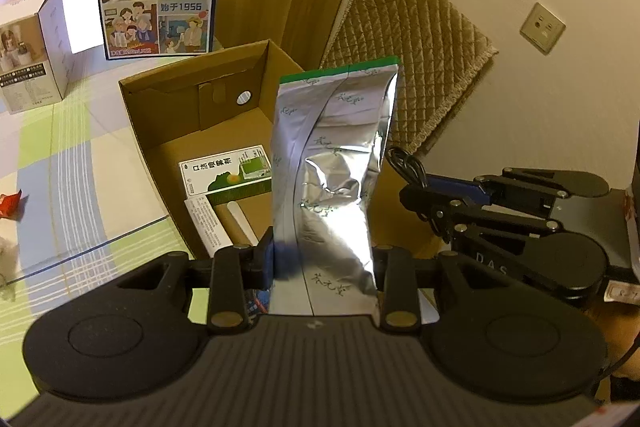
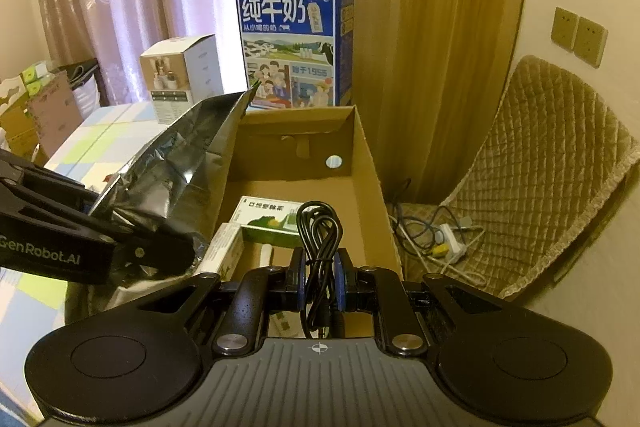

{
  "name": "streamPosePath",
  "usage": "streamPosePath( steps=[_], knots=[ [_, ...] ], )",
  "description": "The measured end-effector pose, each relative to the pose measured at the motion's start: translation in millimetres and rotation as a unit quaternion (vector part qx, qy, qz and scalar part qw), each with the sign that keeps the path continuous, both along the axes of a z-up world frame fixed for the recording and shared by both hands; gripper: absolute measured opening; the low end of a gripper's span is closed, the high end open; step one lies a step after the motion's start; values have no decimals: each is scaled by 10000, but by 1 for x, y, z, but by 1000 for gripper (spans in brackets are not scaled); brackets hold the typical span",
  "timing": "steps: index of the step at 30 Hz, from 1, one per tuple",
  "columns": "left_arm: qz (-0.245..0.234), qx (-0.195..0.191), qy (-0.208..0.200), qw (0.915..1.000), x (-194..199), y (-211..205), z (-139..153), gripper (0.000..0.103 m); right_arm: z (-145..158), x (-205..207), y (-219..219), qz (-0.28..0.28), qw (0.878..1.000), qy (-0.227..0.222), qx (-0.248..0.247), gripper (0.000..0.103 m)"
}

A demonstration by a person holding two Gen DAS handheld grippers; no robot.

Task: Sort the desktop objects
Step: 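Open left tool to drop the foil bag while right tool releases the cable inside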

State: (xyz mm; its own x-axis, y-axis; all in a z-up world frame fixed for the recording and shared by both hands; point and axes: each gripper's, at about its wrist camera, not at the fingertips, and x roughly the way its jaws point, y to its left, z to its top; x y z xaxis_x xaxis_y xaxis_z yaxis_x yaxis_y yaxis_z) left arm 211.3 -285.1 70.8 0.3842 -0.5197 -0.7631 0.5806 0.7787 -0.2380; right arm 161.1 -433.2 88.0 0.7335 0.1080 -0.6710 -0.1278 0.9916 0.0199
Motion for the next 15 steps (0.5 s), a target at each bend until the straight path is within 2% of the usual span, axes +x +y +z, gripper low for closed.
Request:
streamPosePath(
  steps=[15],
  knots=[
    [545, -263, 167, 9980, 27, 6, -25, 30, -16, 36, -6, -33, 10000, 76, 40, 11]
  ],
)
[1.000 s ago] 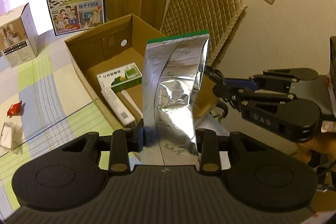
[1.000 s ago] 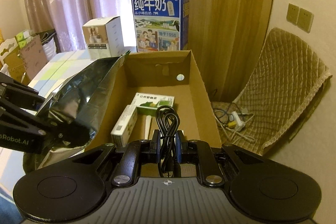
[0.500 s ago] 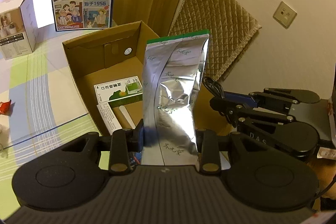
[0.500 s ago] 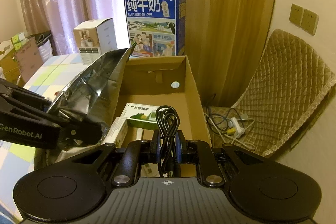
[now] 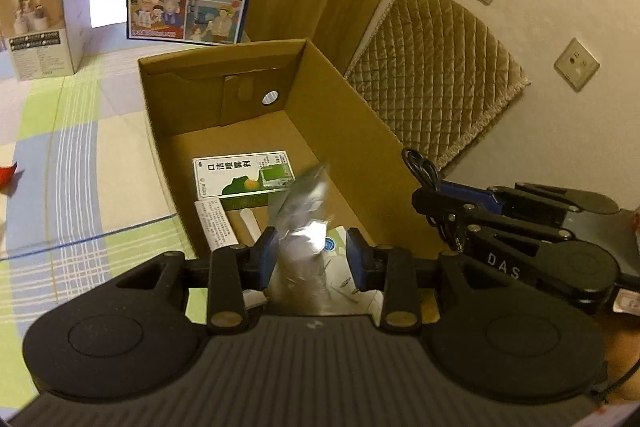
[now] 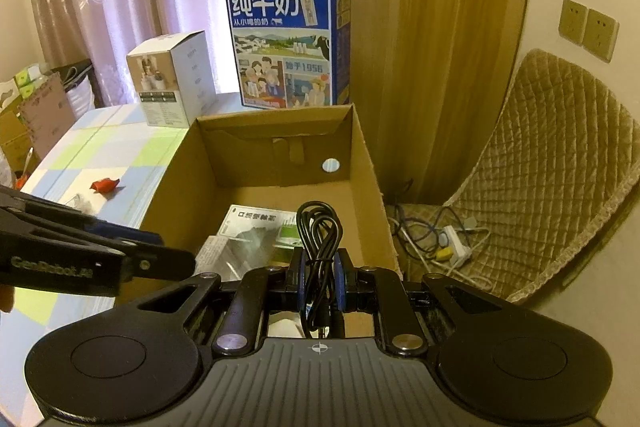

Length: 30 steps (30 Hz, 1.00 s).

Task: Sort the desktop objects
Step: 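Open left tool to drop the foil bag while right tool releases the cable inside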

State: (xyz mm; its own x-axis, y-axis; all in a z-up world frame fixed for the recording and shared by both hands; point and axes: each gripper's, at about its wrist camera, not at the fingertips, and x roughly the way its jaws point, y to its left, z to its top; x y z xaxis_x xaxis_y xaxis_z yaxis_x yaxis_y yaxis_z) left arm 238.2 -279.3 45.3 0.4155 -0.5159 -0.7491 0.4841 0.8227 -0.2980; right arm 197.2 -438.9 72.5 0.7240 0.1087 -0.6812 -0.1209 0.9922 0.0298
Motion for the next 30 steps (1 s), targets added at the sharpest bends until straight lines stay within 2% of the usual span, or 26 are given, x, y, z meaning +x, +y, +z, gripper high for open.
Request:
streamPosePath(
  steps=[8, 15, 19, 20, 21, 23, 30],
  knots=[
    [15, 140, -252, 9996, -18, 17, 0, 33, -11, -2, -1, -21, 9999, 127, 40, 11],
    [-5, 258, -393, 9989, -29, 26, 0, 34, -8, -2, 6, 32, 9999, 85, 89, 11],
    [43, 233, -392, 9990, -33, 33, -1, 36, -5, 2, 10, 135, 9992, 0, 385, 13],
    [61, 229, -394, 9989, -33, 35, -1, 37, -4, 3, 9, 116, 9989, 5, 463, 22],
    [84, 238, -407, 9989, -34, 37, -1, 37, -3, 3, 9, 65, 9987, -16, 507, 39],
    [132, 261, -440, 9986, -36, 41, 0, 40, -1, 1, 9, -15, 9986, -80, 527, 51],
    [258, 256, -463, 9983, -48, 55, 0, 42, 0, -17, 8, -112, 9981, -14, 602, 52]
  ],
)
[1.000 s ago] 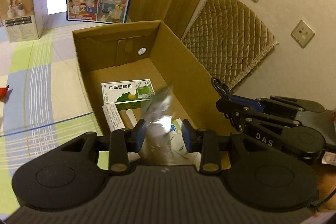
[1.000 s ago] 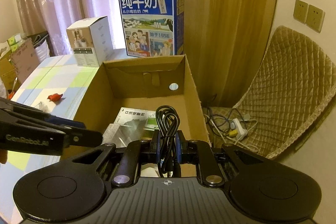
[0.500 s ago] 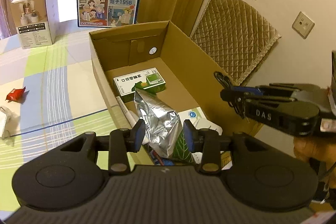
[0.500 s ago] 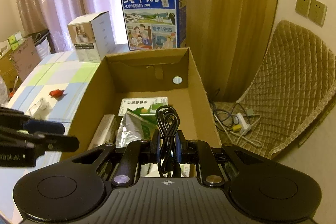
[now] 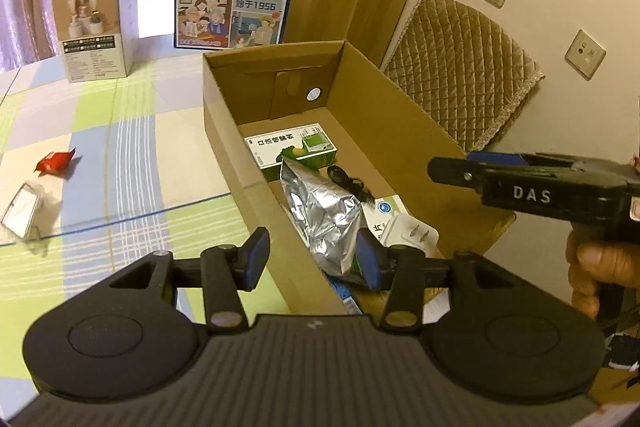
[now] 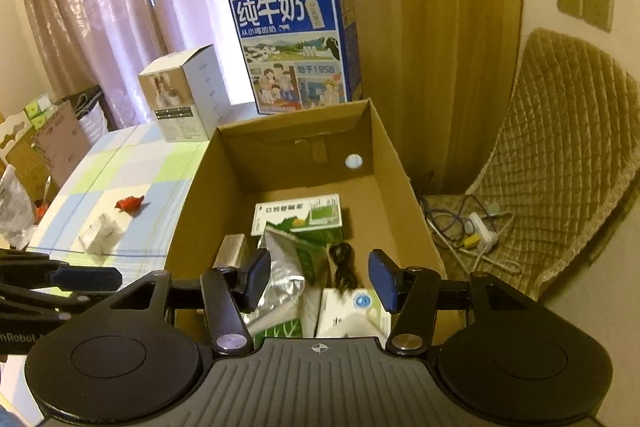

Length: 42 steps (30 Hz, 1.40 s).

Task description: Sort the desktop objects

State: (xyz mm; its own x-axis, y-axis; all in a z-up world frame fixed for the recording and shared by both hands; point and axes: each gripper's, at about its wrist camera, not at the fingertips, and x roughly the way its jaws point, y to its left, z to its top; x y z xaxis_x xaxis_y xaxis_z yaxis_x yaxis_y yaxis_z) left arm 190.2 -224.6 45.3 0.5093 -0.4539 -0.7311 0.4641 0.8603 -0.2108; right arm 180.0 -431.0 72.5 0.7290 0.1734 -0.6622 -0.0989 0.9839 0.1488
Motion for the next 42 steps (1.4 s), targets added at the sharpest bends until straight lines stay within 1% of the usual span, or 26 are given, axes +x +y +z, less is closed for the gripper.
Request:
streamPosePath(
  steps=[6, 8, 10, 12, 14, 15, 16, 17, 20, 25, 30, 32, 35, 42],
  knots=[
    [92, -8, -18, 10000, -17, 12, 4, 47, 2, -23, 6, -6, 10000, 84, -31, 56],
    [124, -18, -25, 9999, -24, 16, 6, 55, 4, -32, 10, -4, 10000, 89, -43, 58],
    [138, -29, -7, 9999, -31, 20, 7, 57, 6, -42, 13, -12, 9999, 103, -50, 60],
    [166, -40, -12, 9999, -39, 25, 8, 61, 8, -51, 17, 7, 9999, 132, -72, 65],
    [216, -58, -28, 9997, -48, 30, 9, 69, 9, -61, 23, 40, 9998, 149, -108, 69],
    [233, -71, -31, 9997, -52, 32, 9, 70, 10, -65, 25, 51, 9998, 151, -123, 72],
    [254, -82, -25, 9996, -56, 35, 9, 73, 10, -71, 28, 60, 9998, 157, -133, 73],
    [276, -95, -19, 9996, -60, 37, 9, 78, 10, -75, 30, 64, 9998, 157, -134, 76],
    [322, -121, -58, 9994, -72, 45, 9, 85, 11, -89, 37, 77, 9998, 151, -146, 82],
    [424, -108, -134, 9990, -90, 58, 8, 93, 10, -108, 49, 123, 9995, 204, -195, 89],
    [573, -102, -232, 9980, -105, 73, 9, 99, 10, -124, 56, 99, 9996, 206, -160, 101],
    [661, -105, -285, 9974, -111, 79, 9, 101, 11, -129, 59, 103, 9995, 215, -184, 101],
    [731, -171, -275, 9968, -116, 85, 10, 101, 11, -136, 62, 95, 9995, 227, -204, 101],
    [747, -29, -299, 9968, -129, 89, 8, 101, 10, -147, 63, 60, 9993, 296, -211, 101]
  ],
)
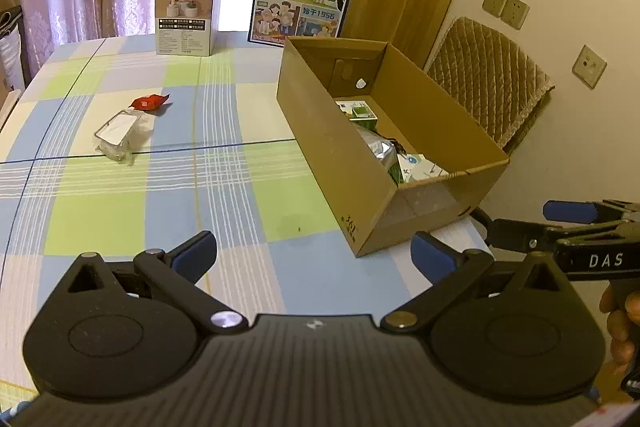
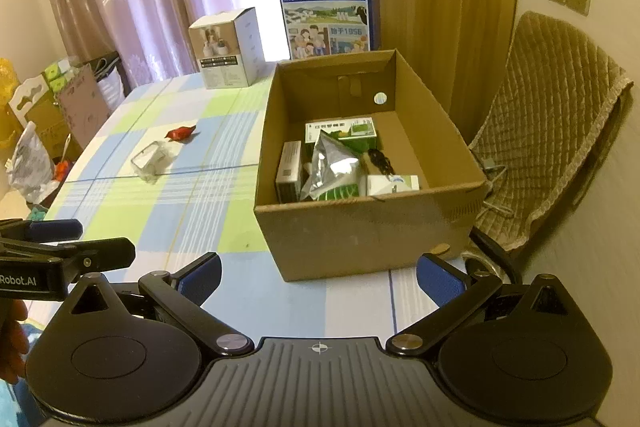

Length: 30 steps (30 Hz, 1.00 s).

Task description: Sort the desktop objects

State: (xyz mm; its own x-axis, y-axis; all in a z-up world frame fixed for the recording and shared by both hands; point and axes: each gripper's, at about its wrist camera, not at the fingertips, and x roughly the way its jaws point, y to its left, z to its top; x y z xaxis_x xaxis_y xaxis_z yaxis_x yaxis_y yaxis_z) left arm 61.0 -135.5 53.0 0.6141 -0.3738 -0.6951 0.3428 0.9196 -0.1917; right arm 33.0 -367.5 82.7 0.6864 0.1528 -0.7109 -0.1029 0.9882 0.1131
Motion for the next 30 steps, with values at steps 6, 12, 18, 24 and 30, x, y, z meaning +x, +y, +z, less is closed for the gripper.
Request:
streamPosePath(
  steps=[6, 12, 18, 24, 30],
  knots=[
    [-32, 102, 41, 9999, -7, 4, -3, 102, 1, -9, 1, 9, 10000, 25, 22, 101],
    [94, 195, 88, 9997, -11, 26, -5, 101, 2, -11, 15, 199, 9998, 28, 70, 101],
    [381, 316, 111, 9987, -7, 67, -7, 101, -1, -9, 46, 644, 9978, 58, 112, 101],
    [612, 619, 122, 9961, 6, 111, -8, 101, -6, 1, 80, 1070, 9942, 87, 112, 101],
    [696, 885, 114, 9936, 28, 143, -9, 101, -13, 23, 110, 1401, 9901, 102, 68, 101]
  ],
)
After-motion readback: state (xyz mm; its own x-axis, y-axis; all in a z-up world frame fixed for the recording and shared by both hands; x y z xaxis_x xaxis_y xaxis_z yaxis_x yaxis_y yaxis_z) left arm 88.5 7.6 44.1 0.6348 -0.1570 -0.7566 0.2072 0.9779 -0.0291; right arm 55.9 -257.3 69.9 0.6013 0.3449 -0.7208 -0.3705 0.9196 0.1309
